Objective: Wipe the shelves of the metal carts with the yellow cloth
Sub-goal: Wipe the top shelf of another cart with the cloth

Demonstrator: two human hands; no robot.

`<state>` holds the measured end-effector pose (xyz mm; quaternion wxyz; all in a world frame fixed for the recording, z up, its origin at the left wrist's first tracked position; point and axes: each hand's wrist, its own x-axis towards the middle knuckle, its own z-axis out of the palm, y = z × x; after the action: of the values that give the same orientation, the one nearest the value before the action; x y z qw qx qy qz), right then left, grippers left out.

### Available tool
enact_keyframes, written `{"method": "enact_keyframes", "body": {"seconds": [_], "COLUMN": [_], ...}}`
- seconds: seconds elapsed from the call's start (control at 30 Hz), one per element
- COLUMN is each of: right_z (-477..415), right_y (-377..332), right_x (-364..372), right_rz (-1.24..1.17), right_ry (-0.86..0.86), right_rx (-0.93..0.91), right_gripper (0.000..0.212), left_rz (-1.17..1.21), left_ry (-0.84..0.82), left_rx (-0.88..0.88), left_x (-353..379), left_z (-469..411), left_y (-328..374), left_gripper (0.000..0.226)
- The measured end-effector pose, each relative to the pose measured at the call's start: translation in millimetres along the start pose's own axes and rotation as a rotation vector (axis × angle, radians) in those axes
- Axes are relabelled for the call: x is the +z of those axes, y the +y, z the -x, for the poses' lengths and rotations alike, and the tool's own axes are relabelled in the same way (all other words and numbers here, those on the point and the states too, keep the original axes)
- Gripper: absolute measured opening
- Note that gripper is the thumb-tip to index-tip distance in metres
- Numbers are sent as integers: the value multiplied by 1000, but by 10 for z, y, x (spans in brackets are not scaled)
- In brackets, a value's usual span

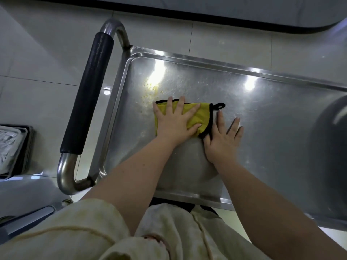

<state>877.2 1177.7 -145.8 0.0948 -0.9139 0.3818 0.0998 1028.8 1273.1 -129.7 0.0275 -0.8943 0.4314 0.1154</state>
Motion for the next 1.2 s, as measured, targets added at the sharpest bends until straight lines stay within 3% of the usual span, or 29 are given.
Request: {"method": "enact_keyframes", "body": {"seconds": [0.27, 0.47, 0.73, 0.87, 1.03, 1.2], "right_z": [-14, -22, -128, -494, -750, -727], "right_y": [-22, -54, -37, -49, -93, -96], "right_x": [42, 31, -87, -210, -252, -228], "right_rz": [15, 55, 37, -75, -60, -60], "right_ry": [-4, -29, -89, -56, -46, -11], "right_rx": [31, 54, 64, 125, 98, 104], "right_gripper": [63, 63, 61, 53, 67, 58], "left_rz": [35, 85, 142, 70, 91, 93], "left_ry": [-4, -25, -91, -19, -42, -30], "left_rx": [-337, -476, -225, -169, -21, -134], "left_x": [-84, -105, -224, -176, -102, -191], "left_z": [89, -69, -623, -535, -450, -663], "left_y": [-1208, -881, 218, 82, -143, -563], "left_gripper": [76, 75, 75, 71, 66, 72]}}
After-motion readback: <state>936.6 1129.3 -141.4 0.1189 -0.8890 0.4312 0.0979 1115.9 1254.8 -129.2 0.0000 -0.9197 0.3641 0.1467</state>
